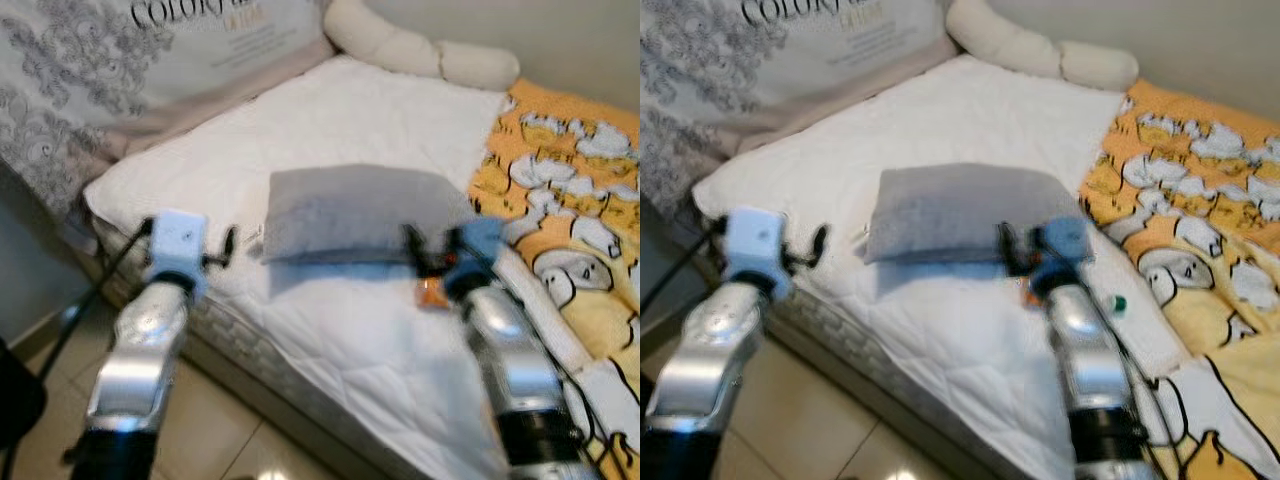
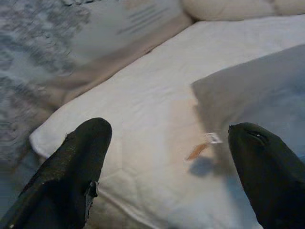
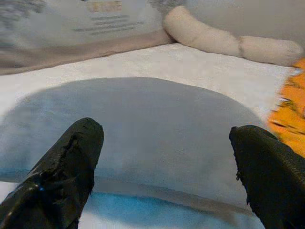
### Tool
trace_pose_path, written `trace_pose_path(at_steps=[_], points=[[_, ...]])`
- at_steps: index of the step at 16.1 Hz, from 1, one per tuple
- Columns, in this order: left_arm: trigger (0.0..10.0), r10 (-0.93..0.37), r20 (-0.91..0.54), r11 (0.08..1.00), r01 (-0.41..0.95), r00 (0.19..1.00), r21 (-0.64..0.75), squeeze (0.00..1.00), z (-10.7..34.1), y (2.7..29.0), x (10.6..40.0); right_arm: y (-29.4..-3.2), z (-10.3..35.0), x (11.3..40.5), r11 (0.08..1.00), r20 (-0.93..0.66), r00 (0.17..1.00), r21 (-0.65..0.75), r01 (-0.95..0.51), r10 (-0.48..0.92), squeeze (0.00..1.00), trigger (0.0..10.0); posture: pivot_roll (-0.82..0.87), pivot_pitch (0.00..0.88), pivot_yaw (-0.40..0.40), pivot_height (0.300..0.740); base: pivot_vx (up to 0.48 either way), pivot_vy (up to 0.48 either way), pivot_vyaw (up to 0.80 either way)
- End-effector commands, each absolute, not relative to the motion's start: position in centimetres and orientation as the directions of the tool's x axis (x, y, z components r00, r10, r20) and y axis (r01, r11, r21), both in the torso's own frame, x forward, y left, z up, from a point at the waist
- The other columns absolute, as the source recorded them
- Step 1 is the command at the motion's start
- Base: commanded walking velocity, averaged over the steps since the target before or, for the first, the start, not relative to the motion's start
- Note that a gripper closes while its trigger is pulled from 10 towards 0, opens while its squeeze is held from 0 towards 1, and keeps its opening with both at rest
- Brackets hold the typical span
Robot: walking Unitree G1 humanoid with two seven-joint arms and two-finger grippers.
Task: Clean up the room
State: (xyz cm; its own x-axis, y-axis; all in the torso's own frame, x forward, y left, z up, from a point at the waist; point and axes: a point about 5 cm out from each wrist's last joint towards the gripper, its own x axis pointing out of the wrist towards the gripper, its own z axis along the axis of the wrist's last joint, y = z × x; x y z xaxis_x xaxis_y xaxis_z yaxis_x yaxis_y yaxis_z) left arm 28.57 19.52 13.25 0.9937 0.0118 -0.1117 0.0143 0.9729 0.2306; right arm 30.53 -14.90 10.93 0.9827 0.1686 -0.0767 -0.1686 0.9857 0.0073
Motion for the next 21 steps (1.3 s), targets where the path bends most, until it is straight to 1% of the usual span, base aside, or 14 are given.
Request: trace_pose_path(at_steps=[1, 2, 4, 5, 7, 9, 10, 11, 12, 13, 16, 17, 19, 21], points=[[10.0, -0.014, -0.109, 0.972, 0.039, 0.994, 0.231, 0.0, 13.5, 18.7, 28.7, -16.4, 10.9, 30.5, 0.988, -0.1, 0.985, -0.055, -0.148, 0.142, 1.0, 10.0, -0.09, 0.0, -0.03, 0.74, 0.0, 0.0, 0.0], [10.0, -0.04, -0.124, 0.966, 0.07, 0.991, 0.249, 0.0, 13.3, 18.5, 28.6, -17.1, 10.7, 30.7, 0.981, -0.125, 0.98, -0.1, -0.166, 0.153, 1.0, 10.0, -0.09, 0.0, -0.031, 0.74, 0.0, 0.0, 0.0], [10.0, -0.179, -0.178, 0.931, 0.225, 0.968, 0.287, 0.0, 13.2, 17.6, 28.5, -18.2, 10.6, 31.9, 0.939, -0.232, 0.94, -0.179, -0.294, 0.25, 1.0, 10.0, -0.09, 0.0, -0.028, 0.74, 0.0, 0.0, 0.0], [10.0, -0.259, -0.206, 0.905, 0.312, 0.943, 0.289, 0.0, 13.2, 17.1, 28.5, -18.5, 10.3, 32.5, 0.911, -0.31, 0.906, -0.202, -0.36, 0.289, 1.0, 10.0, -0.09, 0.0, -0.024, 0.74, 0.0, 0.0, 0.0], [10.0, -0.404, -0.283, 0.82, 0.482, 0.87, 0.309, 0.0, 13.2, 16.6, 28.2, -19.4, 10.3, 34.0, 0.843, -0.429, 0.844, -0.276, -0.461, 0.321, 1.0, 10.0, -0.08, 0.0, -0.021, 0.74, 0.0, 0.0, 0.0], [10.0, -0.481, -0.335, 0.751, 0.578, 0.81, 0.318, 0.0, 13.3, 16.5, 27.8, -20.2, 10.5, 34.9, 0.8, -0.497, 0.805, -0.31, -0.514, 0.324, 1.0, 10.0, -0.08, 0.0, -0.02, 0.74, 0.0, 0.0, 0.0], [10.0, -0.542, -0.393, 0.681, 0.662, 0.743, 0.312, 0.0, 13.5, 16.7, 27.3, -20.8, 10.5, 35.4, 0.7, -0.591, 0.736, -0.369, -0.612, 0.332, 0.0, 10.0, -0.07, 0.0, -0.019, 0.74, 0.0, 0.0, 0.0], [10.0, -0.551, -0.403, 0.671, 0.675, 0.731, 0.307, 0.0, 13.6, 16.8, 27.2, -20.9, 10.5, 35.5, 0.677, -0.607, 0.722, -0.379, -0.631, 0.332, 0.0, 10.0, -0.07, 0.0, -0.019, 0.74, 0.0, 0.0, 0.0], [10.0, -0.578, -0.444, 0.63, 0.72, 0.685, 0.29, 0.0, 13.8, 17.1, 26.8, -21.3, 10.4, 35.7, 0.614, -0.679, 0.66, -0.382, -0.691, 0.32, 0.0, 10.0, -0.04, 0.0, -0.024, 0.74, 0.0, 0.0, 0.0], [10.0, -0.584, -0.463, 0.62, 0.734, 0.667, 0.277, 0.0, 13.8, 17.3, 26.5, -21.4, 10.1, 35.6, 0.579, -0.713, 0.632, -0.388, -0.717, 0.305, 0.0, 10.0, -0.03, 0.0, -0.021, 0.74, 0.0, 0.0, 0.0], [10.0, -0.579, -0.509, 0.611, 0.753, 0.637, 0.246, 0.0, 13.8, 17.9, 25.3, -21.6, 9.1, 35.5, 0.561, -0.749, 0.613, -0.403, -0.723, 0.253, 0.0, 10.0, 0.0, 0.0, -0.011, 0.74, 0.0, 0.0, 0.0], [10.0, -0.581, -0.535, 0.599, 0.767, 0.613, 0.229, 0.0, 13.7, 18.1, 24.4, -22.0, 8.6, 35.3, 0.54, -0.763, 0.613, -0.435, -0.72, 0.203, 0.0, 10.0, 0.02, 0.0, -0.005, 0.74, 0.0, 0.0, 0.0], [10.0, -0.583, -0.559, 0.56, 0.79, 0.59, 0.25, 0.0, 13.9, 18.2, 23.1, -22.5, 7.9, 35.1, 0.491, -0.772, 0.622, -0.493, -0.718, 0.133, 0.0, 10.0, 0.05, 0.03, 0.007, 0.74, 0.0, 0.0, 0.0], [10.0, -0.584, -0.565, 0.559, 0.794, 0.583, 0.24, 0.0, 14.2, 18.2, 22.4, -22.6, 7.4, 34.8, 0.488, -0.786, 0.604, -0.481, -0.729, 0.128, 0.0, 10.0, 0.07, 0.051, 0.013, 0.74, 0.0, 0.0, 0.0]])
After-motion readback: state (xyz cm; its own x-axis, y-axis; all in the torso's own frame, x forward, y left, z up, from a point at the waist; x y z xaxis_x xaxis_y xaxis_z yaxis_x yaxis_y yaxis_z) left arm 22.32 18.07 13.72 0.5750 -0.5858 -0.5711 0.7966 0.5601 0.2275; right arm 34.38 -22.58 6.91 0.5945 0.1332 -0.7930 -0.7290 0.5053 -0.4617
